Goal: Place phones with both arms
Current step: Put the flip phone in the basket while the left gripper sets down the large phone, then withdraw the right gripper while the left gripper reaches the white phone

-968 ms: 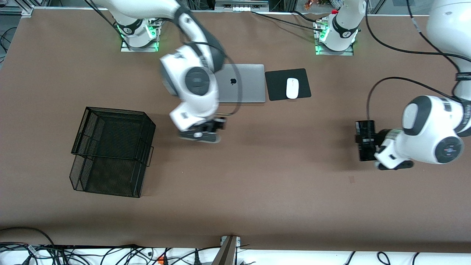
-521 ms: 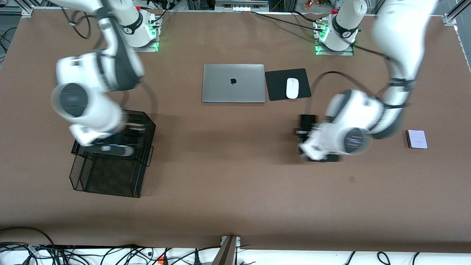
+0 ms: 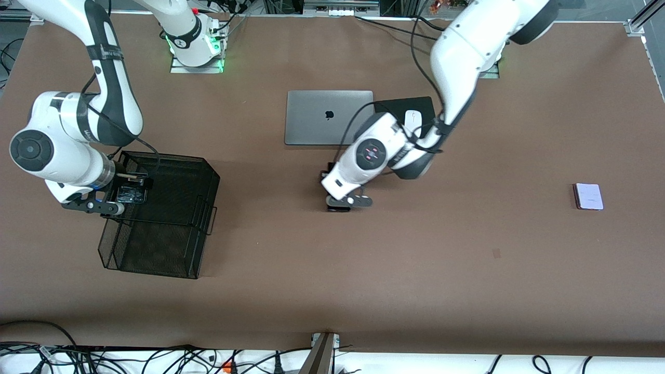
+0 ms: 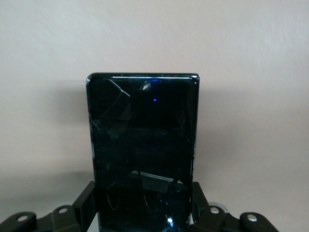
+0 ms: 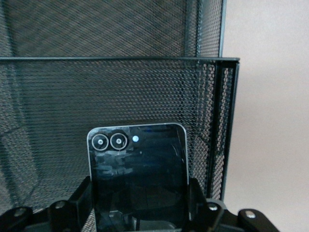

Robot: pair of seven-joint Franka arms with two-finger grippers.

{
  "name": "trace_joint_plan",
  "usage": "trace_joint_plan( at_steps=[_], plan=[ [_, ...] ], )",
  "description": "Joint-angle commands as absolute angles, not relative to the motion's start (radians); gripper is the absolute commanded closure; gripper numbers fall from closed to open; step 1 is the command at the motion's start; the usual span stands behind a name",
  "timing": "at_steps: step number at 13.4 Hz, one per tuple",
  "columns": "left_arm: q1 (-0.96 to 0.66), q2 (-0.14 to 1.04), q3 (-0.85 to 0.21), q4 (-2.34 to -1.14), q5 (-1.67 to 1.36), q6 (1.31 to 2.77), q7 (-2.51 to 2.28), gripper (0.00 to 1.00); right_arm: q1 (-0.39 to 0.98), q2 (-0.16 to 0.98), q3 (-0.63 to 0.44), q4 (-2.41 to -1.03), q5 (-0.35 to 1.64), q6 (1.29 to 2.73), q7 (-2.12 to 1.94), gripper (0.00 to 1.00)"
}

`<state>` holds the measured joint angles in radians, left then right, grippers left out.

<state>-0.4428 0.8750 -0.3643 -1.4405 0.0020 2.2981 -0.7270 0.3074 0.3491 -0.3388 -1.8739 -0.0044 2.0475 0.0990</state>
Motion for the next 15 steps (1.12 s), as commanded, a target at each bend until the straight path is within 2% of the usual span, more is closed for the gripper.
trace_joint_plan(
  at_steps=[1,2,3,7,9,11,15],
  plan=[
    [-0.468,0.893,-0.347,-1.413,0.002,2.299,-0.767,0.01,0.264,0.362,-0.331,-1.862,0.012,2.049,0.089,0.27],
    [-0.466,0.884,-0.347,-1.411,0.002,2.284,-0.767,0.0,0.262,0.362,-0.333,-1.859,0.011,2.045,0.089,0.0],
    [-0.456,0.865,-0.347,-1.411,0.002,2.257,-0.772,0.0,0.262,0.362,-0.331,-1.842,0.011,2.04,0.089,0.0],
    [-0.28,0.709,-0.296,-1.385,0.005,1.819,-0.759,0.0,0.281,0.359,-0.324,-1.689,0.009,1.903,0.089,0.0],
    [-0.14,0.681,-0.264,-1.385,0.052,1.632,-0.758,0.0,0.313,0.359,-0.322,-1.567,0.009,1.774,0.094,0.0],
    [-0.021,0.681,-0.258,-1.387,0.209,1.475,-0.665,0.0,0.388,0.359,-0.322,-1.484,0.009,1.708,0.116,0.0],
    [0.211,0.695,-0.252,-1.402,0.405,1.48,-0.366,0.0,0.582,0.368,-0.322,-1.456,0.099,1.715,0.36,0.0]
  ],
)
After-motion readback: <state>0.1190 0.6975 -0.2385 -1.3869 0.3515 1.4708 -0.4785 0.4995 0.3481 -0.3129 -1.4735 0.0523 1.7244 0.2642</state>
